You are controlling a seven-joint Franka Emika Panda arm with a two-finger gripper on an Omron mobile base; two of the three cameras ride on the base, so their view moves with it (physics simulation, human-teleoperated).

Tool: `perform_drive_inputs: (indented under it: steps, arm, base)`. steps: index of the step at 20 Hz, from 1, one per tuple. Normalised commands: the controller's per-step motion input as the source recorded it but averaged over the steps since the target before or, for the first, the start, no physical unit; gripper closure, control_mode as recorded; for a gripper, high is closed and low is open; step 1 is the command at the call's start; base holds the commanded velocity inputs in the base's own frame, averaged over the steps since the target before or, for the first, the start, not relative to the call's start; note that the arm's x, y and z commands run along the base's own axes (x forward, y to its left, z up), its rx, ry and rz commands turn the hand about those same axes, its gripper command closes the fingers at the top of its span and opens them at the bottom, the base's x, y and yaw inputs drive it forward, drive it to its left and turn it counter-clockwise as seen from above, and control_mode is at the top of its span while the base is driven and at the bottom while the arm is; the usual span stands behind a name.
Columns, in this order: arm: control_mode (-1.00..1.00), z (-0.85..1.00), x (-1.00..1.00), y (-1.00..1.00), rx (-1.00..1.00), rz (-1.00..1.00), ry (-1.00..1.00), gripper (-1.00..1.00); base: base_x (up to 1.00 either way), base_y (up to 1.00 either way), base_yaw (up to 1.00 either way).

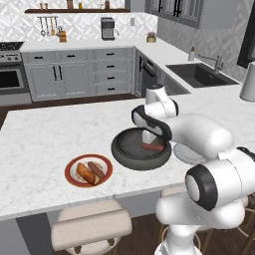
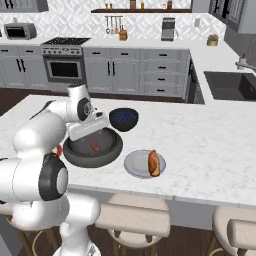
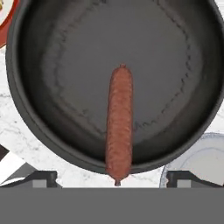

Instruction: Place one bun and one sausage from the bowl on each plate.

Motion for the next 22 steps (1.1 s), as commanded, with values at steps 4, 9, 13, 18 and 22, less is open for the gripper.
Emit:
perform_drive_inputs:
  steps: [4,9,13,18,22]
  arm:
    - [-1.0,-0.59,0.38,0.09,0.0,0.0,0.09,-1.0]
    - [-1.0,-0.57,0.04,0.0,0.0,0.0,0.08,-1.0]
    - [-1.0,-0.55,0.0,0.0,-0.02,0.0,0.0,-1.0]
    - [-1.0,-0.27,0.0,0.0,0.0,0.0,0.0,1.0]
    - [-1.0,-0.02,0.0,0.0,0.0,0.0,0.0,1.0]
  base:
    - [0.0,0.0,0.0]
    - [0.0,0.0,0.0]
    - [0.0,0.0,0.0]
    - [0.0,0.0,0.0]
    - [0.0,0.0,0.0]
